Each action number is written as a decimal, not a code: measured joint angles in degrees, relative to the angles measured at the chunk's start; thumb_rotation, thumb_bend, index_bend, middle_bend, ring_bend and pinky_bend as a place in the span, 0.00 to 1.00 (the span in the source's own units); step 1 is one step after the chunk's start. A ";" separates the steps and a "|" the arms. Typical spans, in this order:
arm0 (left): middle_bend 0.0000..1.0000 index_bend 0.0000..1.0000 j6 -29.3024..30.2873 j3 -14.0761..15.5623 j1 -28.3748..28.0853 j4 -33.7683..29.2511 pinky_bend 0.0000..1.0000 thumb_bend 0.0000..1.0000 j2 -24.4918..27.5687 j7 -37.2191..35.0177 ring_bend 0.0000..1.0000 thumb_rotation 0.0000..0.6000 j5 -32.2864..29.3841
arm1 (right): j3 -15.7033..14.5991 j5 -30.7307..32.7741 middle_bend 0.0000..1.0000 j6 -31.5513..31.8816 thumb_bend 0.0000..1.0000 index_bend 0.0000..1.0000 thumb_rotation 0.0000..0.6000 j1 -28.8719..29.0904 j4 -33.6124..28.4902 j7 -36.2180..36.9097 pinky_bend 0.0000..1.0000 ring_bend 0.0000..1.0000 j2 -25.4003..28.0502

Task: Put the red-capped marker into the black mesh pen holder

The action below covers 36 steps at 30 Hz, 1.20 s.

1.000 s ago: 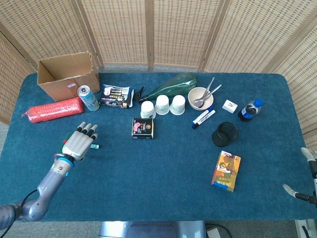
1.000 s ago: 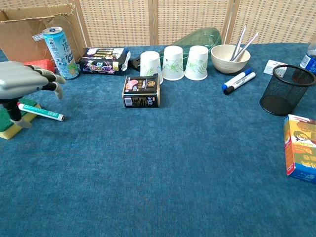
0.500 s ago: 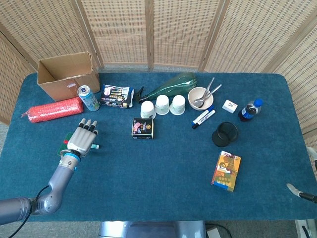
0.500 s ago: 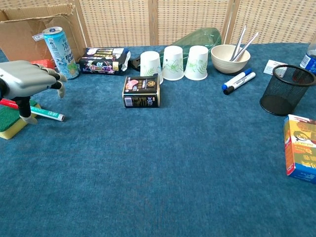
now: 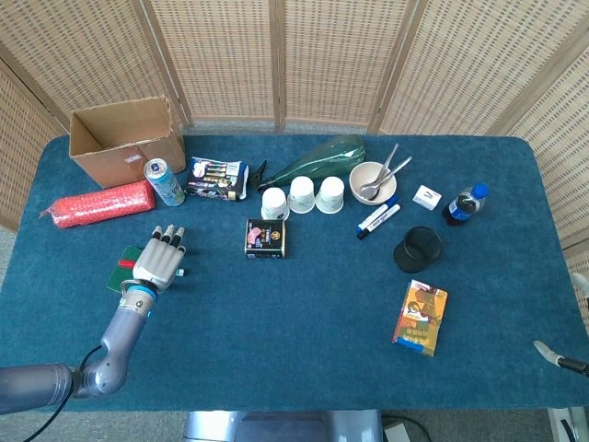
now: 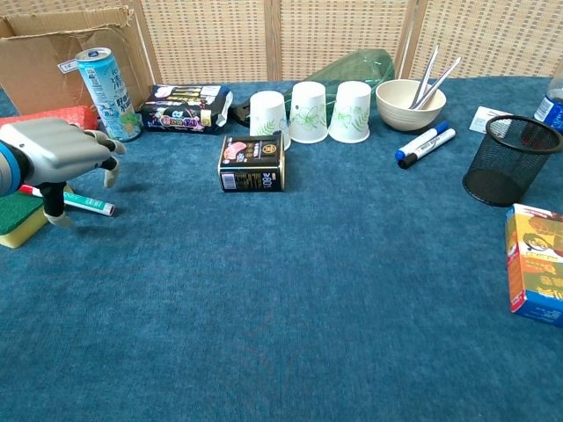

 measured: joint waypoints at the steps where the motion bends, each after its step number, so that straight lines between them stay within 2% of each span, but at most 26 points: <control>1: 0.00 0.33 0.10 0.11 -0.13 0.25 0.15 0.26 -0.11 0.17 0.00 1.00 -0.14 | -0.01 -0.05 0.00 -0.01 0.00 0.00 1.00 0.01 0.02 0.07 0.07 0.00 0.01; 5: 0.00 0.35 0.15 0.31 -0.68 1.26 0.16 0.33 -0.73 0.37 0.00 1.00 -1.14 | -0.05 -0.35 0.00 0.02 0.00 0.00 1.00 0.02 0.03 0.74 0.07 0.00 0.06; 13: 0.00 0.38 0.11 1.30 -1.35 2.64 0.18 0.33 -1.84 0.06 0.00 1.00 -0.99 | 0.11 -0.20 0.00 0.06 0.00 0.00 1.00 0.04 0.30 1.33 0.07 0.00 -0.10; 21: 0.00 0.50 0.67 1.96 -1.50 4.07 0.21 0.34 -3.15 -0.74 0.00 1.00 -0.63 | 0.15 -0.36 0.00 0.03 0.00 0.00 1.00 0.07 0.56 2.46 0.07 0.00 -0.17; 30: 0.00 0.58 1.22 2.62 -1.47 5.04 0.23 0.37 -3.50 -1.36 0.00 1.00 0.23 | -0.14 -1.15 0.00 -0.33 0.00 0.00 1.00 0.26 0.73 3.64 0.07 0.00 -0.03; 36: 0.00 0.61 1.55 2.91 -1.43 5.55 0.24 0.37 -3.84 -1.74 0.00 1.00 0.99 | -0.21 -1.25 0.00 -0.35 0.00 0.00 1.00 0.29 0.82 3.81 0.07 0.00 0.01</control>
